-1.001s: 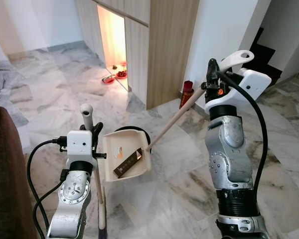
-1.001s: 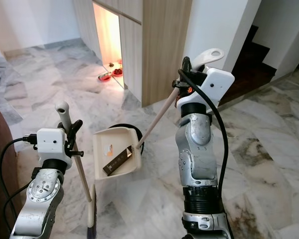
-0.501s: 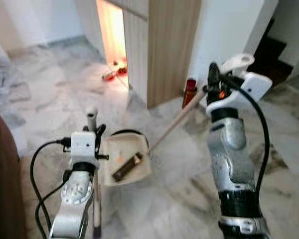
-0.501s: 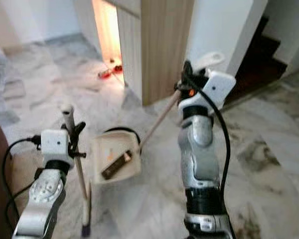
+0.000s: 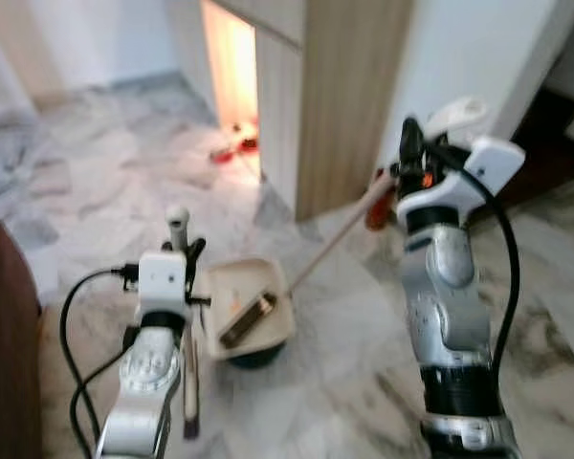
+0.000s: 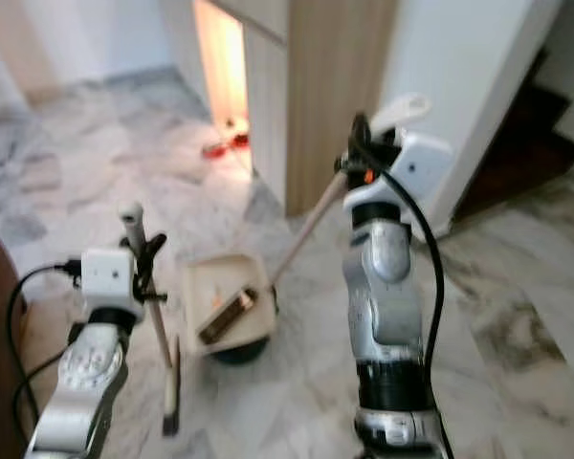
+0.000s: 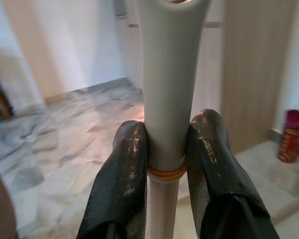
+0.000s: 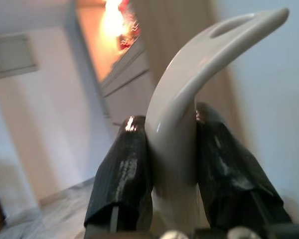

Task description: Sweep floor

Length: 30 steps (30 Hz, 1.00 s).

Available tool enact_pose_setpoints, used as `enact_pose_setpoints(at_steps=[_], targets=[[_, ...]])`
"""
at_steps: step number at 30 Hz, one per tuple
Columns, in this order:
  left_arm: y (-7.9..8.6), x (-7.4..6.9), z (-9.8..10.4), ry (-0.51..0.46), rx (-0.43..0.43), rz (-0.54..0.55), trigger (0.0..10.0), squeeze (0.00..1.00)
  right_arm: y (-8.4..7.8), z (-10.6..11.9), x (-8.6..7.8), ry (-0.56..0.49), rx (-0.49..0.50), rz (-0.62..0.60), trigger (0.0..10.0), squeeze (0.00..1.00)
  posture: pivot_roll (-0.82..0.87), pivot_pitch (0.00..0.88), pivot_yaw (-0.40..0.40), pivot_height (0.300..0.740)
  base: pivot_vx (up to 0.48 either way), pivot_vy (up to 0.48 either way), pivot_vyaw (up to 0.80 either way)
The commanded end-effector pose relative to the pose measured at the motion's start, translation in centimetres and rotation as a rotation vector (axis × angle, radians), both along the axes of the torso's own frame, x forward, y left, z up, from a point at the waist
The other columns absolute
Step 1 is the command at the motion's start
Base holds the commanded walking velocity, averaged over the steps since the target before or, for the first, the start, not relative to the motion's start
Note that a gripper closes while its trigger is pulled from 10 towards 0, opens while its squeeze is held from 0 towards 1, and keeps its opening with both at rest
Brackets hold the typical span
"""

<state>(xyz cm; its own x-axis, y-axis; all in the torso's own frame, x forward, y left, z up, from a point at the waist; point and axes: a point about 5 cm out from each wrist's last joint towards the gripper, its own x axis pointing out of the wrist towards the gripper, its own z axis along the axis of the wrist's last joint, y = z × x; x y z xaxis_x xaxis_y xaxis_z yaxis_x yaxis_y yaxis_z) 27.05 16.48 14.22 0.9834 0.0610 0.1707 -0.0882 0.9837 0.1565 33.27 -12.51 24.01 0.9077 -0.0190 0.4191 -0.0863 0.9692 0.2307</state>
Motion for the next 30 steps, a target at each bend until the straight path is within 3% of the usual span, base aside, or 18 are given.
enact_pose_setpoints(at_steps=[1,11,18,22,30], targets=[[0.1,0.0,1.0,-0.044,0.009,0.005,10.0,0.00,0.7,2.2,-0.5,-0.101,0.035,0.036,10.0,0.00,0.01,0.005,-0.014,0.740,0.356,0.000,0.00],[0.1,-0.3,0.8,-0.037,0.029,-0.005,10.0,0.00,0.9,2.1,-0.5,-0.099,0.024,0.045,10.0,0.00,0.01,0.004,-0.009,0.740,0.355,0.000,0.00],[2.8,-2.3,0.4,-0.011,0.098,0.071,10.0,0.00,0.6,2.2,-0.6,-0.105,0.041,0.039,10.0,0.00,0.02,0.006,-0.005,0.740,0.355,0.000,0.00],[4.3,-4.1,-0.1,0.020,0.141,0.127,10.0,0.00,0.6,2.2,-0.6,-0.105,0.046,0.041,10.0,0.00,0.02,0.007,-0.003,0.740,0.352,0.000,0.00],[4.6,-5.0,-0.4,0.041,0.147,0.144,10.0,0.00,0.7,2.3,-0.5,-0.107,0.045,0.045,10.0,0.00,0.03,0.010,-0.008,0.740,0.351,0.000,0.00]])
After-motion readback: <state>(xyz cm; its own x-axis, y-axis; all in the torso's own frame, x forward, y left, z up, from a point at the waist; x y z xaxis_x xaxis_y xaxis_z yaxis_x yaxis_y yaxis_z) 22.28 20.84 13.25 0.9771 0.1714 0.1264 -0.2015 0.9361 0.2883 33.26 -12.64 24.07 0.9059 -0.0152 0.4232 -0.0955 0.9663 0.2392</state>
